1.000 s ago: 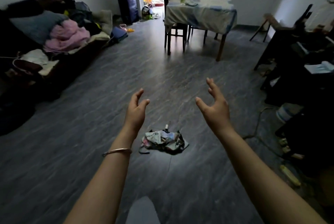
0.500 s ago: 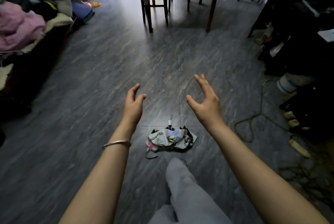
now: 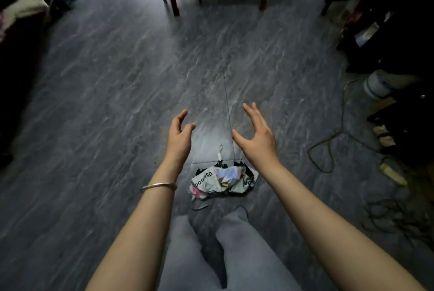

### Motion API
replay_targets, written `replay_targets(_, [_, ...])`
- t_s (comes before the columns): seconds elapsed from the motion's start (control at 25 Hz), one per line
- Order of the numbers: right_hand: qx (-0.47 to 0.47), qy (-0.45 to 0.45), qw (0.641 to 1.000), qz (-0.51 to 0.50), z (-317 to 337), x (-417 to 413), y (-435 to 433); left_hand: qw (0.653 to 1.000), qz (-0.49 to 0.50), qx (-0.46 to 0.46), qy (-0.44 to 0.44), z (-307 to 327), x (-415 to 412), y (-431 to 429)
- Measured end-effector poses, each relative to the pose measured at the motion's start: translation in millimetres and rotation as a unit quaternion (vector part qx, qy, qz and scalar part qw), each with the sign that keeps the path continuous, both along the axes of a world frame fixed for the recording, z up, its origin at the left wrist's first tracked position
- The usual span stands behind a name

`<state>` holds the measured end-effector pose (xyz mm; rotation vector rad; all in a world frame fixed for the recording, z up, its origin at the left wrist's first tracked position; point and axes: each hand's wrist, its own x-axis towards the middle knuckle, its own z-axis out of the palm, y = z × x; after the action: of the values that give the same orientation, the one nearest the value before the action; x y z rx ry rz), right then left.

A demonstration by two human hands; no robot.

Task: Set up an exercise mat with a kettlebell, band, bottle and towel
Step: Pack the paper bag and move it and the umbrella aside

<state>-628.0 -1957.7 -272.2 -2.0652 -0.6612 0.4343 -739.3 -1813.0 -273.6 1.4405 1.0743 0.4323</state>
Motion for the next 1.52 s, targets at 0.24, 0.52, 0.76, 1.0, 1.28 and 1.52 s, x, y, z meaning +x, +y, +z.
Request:
replay_targets(0.24, [-0.083, 0.032, 0.995, -0.042, -97, 12, 45, 0.993, -0.102, -0.036, 0.052, -89, 27, 43])
replay_targets(0.52, [-0.225, 0.077, 0.968, -0.085, -251, 20, 76, 0.956, -0.266, -0.035, 0.119, -227, 61, 92])
replay_targets(0.76, [-0.329, 0.108, 0.934, -0.083, -428, 6, 69, 0.920, -0.359, -0.034, 0.156, -392, 70, 77])
replay_targets(1.0, [-0.390, 0.117, 0.909, -0.087, -603, -27, 54, 0.885, -0.422, -0.018, 0.193, -558, 58, 45])
replay_targets(1.28, [-0.445, 0.205, 0.868, -0.079, -751, -53, 50, 0.837, -0.463, 0.009, 0.290, -717, 33, 31])
replay_targets(1.52, [-0.490, 0.147, 0.857, -0.065, -813, -54, 54, 0.783, -0.515, -0.008, 0.348, -775, 33, 20])
